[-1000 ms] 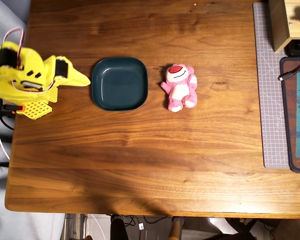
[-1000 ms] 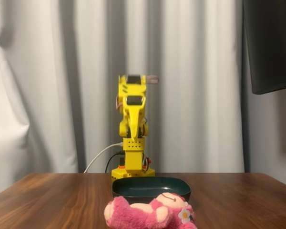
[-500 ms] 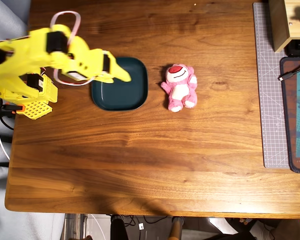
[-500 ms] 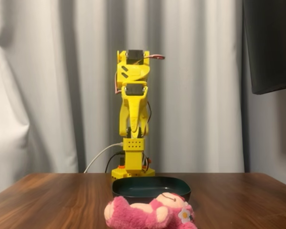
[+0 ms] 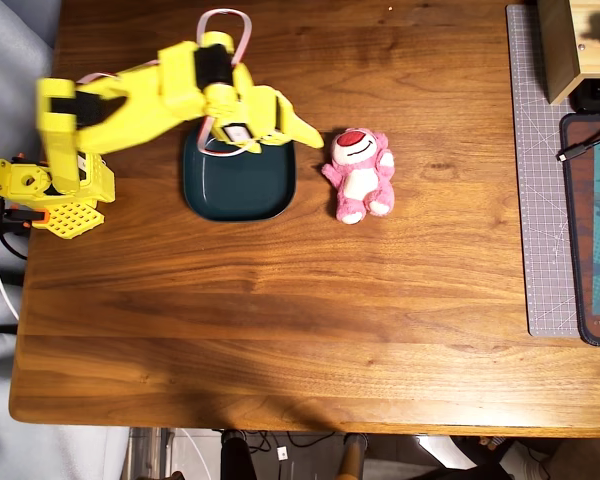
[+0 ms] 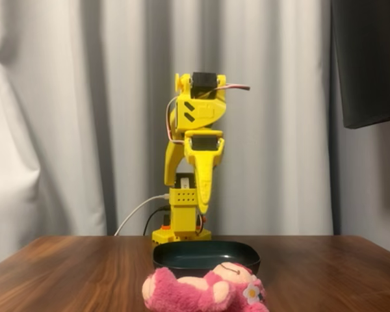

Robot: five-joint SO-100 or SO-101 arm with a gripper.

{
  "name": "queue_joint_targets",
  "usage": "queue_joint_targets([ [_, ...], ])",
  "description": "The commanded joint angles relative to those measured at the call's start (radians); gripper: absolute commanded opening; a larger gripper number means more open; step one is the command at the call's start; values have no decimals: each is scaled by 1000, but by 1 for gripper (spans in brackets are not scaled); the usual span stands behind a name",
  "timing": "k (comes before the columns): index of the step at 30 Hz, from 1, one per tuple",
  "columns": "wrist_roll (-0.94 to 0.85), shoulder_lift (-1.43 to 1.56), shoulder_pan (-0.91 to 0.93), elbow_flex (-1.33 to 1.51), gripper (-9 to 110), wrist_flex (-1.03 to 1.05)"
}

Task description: Grasp a strawberry bear and put it in the bin.

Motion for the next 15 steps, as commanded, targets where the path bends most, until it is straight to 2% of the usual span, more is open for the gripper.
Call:
queue_joint_targets([
  [1,9,-51,-3,-175,41,49],
  [10,11,-357,-63,-578,39,48],
  [15,11,-425,-83,-621,38,8],
])
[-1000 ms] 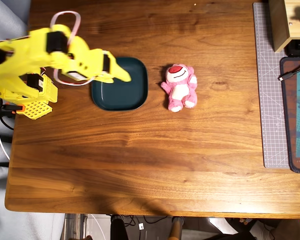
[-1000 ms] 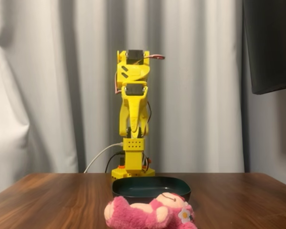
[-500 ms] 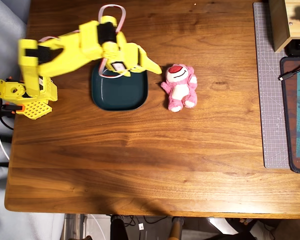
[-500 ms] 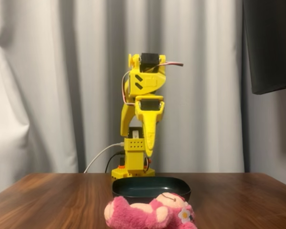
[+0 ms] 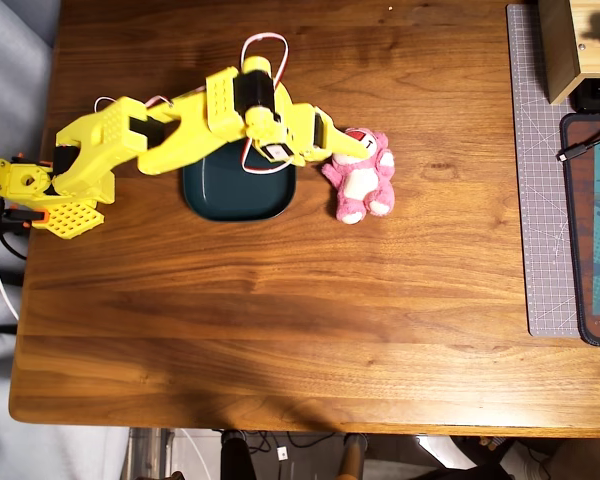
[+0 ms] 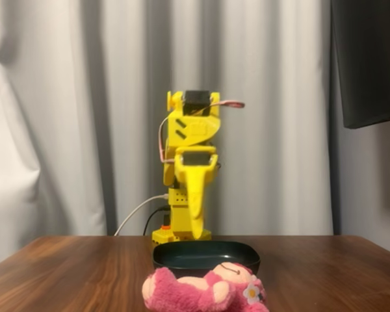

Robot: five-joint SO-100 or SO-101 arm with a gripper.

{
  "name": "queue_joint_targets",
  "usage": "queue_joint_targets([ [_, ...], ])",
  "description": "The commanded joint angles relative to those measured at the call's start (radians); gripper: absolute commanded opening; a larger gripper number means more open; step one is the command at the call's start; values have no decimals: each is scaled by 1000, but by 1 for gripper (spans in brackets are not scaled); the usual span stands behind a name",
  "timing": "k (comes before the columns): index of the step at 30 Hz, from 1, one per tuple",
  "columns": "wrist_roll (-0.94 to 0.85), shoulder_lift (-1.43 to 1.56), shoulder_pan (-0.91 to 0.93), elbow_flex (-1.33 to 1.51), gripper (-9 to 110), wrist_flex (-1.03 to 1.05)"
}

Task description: Grasp a strawberry bear and put it in the bin.

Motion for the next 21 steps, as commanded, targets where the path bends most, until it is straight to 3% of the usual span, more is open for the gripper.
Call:
queue_joint_targets([
  [1,9,-5,-20,-83,38,-8],
  [13,28,-44,8,-9,41,-58],
  [21,104,-127,-23,-192,36,-207],
])
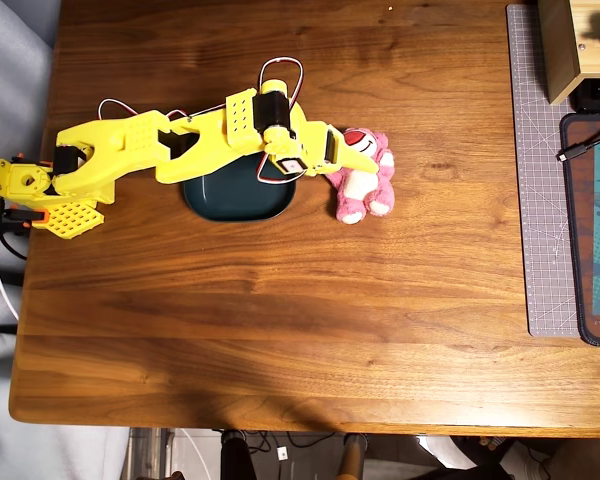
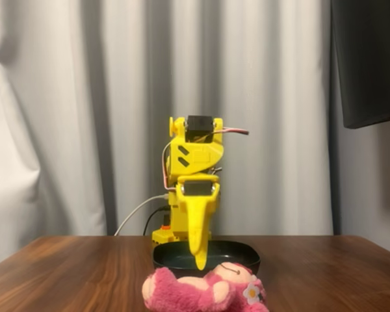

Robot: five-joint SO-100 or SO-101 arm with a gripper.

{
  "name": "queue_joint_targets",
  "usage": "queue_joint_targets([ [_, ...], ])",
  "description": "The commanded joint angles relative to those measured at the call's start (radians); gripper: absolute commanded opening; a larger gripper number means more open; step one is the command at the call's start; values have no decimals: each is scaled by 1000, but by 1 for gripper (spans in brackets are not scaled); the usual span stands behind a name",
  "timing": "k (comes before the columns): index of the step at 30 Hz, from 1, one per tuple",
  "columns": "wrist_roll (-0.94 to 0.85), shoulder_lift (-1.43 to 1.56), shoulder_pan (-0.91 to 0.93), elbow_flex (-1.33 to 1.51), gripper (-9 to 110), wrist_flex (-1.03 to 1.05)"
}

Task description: Grasp a strawberry bear and put it in the bin.

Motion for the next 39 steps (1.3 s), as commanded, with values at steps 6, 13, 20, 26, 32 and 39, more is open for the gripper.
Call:
queue_joint_targets([
  [6,26,17,-28,-69,36,-163],
  [13,52,-71,-3,-94,35,-163],
  [20,77,-132,40,-156,36,-92],
  [26,77,-138,72,-195,36,-26],
  [32,77,-147,71,-195,36,-52],
  [39,78,-167,44,-196,36,-84],
])
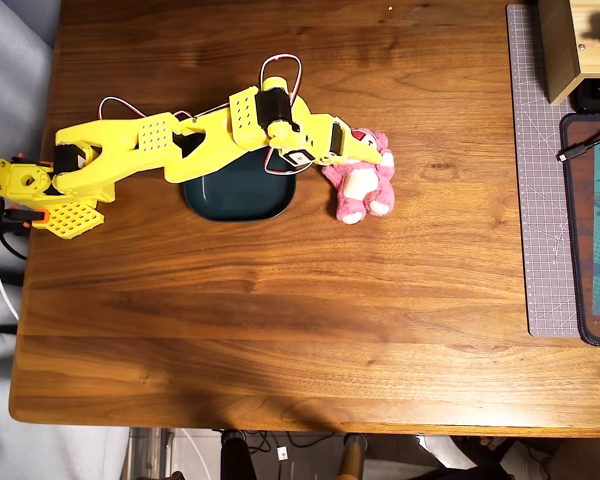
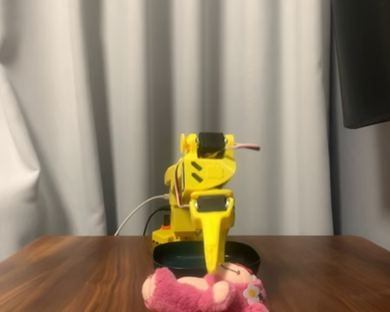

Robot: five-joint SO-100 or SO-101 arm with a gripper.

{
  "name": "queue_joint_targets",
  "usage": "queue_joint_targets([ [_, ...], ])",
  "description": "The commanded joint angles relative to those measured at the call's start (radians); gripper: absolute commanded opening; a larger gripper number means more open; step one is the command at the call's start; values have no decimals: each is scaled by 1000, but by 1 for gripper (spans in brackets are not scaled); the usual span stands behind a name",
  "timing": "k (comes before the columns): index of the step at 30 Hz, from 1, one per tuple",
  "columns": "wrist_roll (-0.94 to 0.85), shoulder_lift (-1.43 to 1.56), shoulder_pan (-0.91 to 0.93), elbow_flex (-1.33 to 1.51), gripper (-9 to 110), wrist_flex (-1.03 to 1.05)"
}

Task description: Grasp a strawberry bear and put it in the bin.

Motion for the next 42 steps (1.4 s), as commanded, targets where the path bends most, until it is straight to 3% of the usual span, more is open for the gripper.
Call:
queue_joint_targets([
  [1,9,20,-18,-66,36,-8],
  [42,-6,-11,-38,-63,26,84],
])
